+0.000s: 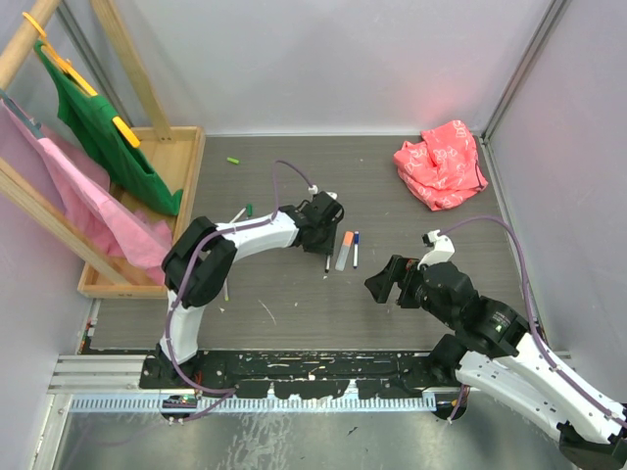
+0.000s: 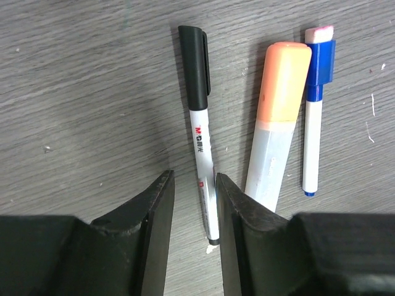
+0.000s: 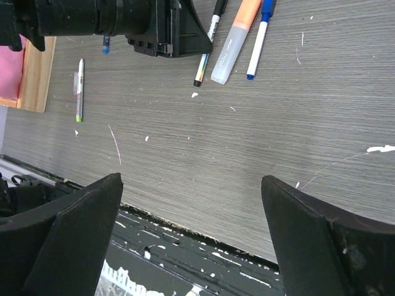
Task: Insert the pens into the pen caps
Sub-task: Place the pen at the center of the board, then pick up the pen from the center of the board.
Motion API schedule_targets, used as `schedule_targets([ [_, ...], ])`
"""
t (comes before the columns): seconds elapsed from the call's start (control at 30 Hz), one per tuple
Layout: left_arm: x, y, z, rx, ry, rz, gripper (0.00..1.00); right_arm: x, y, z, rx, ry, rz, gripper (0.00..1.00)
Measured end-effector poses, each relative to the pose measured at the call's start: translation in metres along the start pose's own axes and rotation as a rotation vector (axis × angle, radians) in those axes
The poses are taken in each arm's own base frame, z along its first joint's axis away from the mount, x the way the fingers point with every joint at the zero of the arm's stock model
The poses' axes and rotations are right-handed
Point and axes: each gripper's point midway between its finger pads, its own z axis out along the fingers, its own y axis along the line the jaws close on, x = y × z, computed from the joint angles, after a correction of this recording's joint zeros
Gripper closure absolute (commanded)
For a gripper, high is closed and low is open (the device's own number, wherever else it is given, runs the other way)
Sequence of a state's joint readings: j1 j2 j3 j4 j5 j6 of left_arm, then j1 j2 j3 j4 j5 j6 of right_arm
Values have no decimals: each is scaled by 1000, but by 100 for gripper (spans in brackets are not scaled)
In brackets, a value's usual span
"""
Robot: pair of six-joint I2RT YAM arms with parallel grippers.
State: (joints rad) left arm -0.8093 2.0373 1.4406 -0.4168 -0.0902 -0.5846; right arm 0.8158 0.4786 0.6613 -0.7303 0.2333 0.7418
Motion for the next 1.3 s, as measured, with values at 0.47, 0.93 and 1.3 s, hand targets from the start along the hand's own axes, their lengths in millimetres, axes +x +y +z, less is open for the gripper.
schedule_targets([
  [0.47, -62, 3, -98, 17, -222, 32, 50, 13, 3, 7, -23, 47, 10, 1],
  [0.93, -6, 106, -170, -161, -261, -40, 38, 20, 13, 26, -35, 92, 11, 1],
  [1.3, 41, 183, -202, -284, -294, -238, 33, 25, 13, 38, -22, 104, 30, 4],
])
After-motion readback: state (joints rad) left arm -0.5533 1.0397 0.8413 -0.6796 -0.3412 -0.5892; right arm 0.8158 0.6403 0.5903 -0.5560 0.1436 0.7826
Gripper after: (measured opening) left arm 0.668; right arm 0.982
